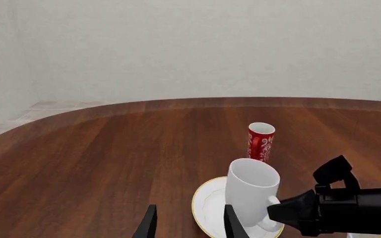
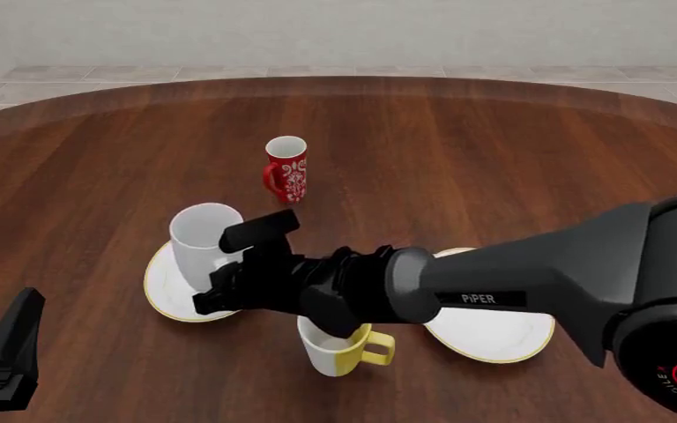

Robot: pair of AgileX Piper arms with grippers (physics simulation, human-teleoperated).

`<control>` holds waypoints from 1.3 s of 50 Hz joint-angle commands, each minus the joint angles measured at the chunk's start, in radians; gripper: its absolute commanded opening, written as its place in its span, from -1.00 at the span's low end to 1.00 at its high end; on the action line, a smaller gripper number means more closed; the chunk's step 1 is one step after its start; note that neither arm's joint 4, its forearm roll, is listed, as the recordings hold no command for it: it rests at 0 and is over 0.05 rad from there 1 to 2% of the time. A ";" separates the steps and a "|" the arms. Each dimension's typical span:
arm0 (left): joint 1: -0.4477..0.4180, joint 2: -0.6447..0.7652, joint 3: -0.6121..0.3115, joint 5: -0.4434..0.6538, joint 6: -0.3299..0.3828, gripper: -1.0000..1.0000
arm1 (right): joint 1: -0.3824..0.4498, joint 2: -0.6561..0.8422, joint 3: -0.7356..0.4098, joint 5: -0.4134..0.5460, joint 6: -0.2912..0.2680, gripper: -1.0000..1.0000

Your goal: Put the white mug on the left plate.

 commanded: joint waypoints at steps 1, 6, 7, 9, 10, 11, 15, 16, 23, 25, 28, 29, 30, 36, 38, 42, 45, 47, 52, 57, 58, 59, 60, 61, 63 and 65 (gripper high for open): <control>0.000 0.000 0.000 0.000 0.000 1.00 | 0.000 0.002 -0.006 -0.001 0.007 -1.00; 0.000 0.000 0.000 0.000 0.000 1.00 | 0.005 0.002 -0.008 0.001 0.005 -1.00; 0.000 0.000 0.000 0.000 0.000 1.00 | 0.002 0.004 -0.010 0.002 0.006 -1.00; 0.000 0.000 0.000 0.000 0.000 1.00 | 0.007 0.002 -0.008 0.001 0.006 -1.00; 0.000 0.000 0.000 0.000 0.000 1.00 | 0.009 0.003 -0.010 0.003 0.004 1.00; 0.000 0.000 0.000 0.000 0.000 1.00 | 0.009 0.003 -0.010 0.004 0.004 1.00; 0.000 0.000 0.000 0.000 0.000 1.00 | 0.006 0.006 -0.014 0.006 0.002 1.00; 0.000 0.000 0.000 0.000 0.000 1.00 | 0.004 0.005 -0.015 0.006 0.003 1.00; 0.000 0.000 0.000 0.000 0.000 1.00 | 0.005 0.005 -0.016 0.005 0.006 1.00; 0.000 0.000 0.000 0.000 0.000 1.00 | 0.005 0.003 -0.017 0.006 0.005 1.00; 0.000 0.000 0.000 0.000 0.000 1.00 | 0.007 0.002 -0.015 0.005 0.004 1.00; 0.000 0.000 0.000 0.000 0.000 1.00 | 0.004 0.002 -0.018 0.007 0.003 1.00; 0.000 0.000 0.000 0.000 0.000 1.00 | 0.004 0.002 -0.018 0.007 0.004 1.00; 0.000 0.000 0.000 0.000 0.000 1.00 | 0.003 -0.004 -0.016 0.007 0.007 1.00; 0.000 0.000 0.000 0.000 0.000 1.00 | 0.000 -0.003 -0.017 0.008 0.005 1.00; 0.000 0.000 0.000 0.000 0.000 1.00 | 0.003 -0.008 -0.013 0.006 0.007 1.00; 0.000 0.000 0.000 0.000 0.000 1.00 | 0.002 -0.010 -0.011 0.007 0.008 1.00; 0.000 0.000 0.000 0.000 0.000 1.00 | 0.001 -0.011 -0.011 0.009 0.004 1.00; 0.000 0.000 0.000 0.000 0.000 1.00 | 0.008 -0.025 -0.004 0.011 0.002 1.00; 0.000 0.000 0.000 0.000 0.000 1.00 | 0.008 -0.055 0.007 0.023 -0.009 1.00; 0.000 0.000 0.000 0.000 0.000 1.00 | 0.005 -0.059 0.008 0.025 -0.011 1.00; 0.000 0.000 0.000 0.000 0.000 1.00 | 0.006 -0.067 0.013 0.025 -0.012 1.00; 0.000 0.000 0.000 0.000 0.000 1.00 | 0.003 -0.073 0.014 0.028 -0.019 1.00; 0.000 0.000 0.000 0.000 0.000 1.00 | 0.000 -0.078 0.016 0.029 -0.018 1.00; 0.000 0.000 0.000 0.000 0.000 1.00 | -0.006 -0.094 0.022 0.034 -0.028 1.00; 0.000 0.000 0.000 0.000 0.000 1.00 | -0.009 -0.116 0.031 0.039 -0.039 1.00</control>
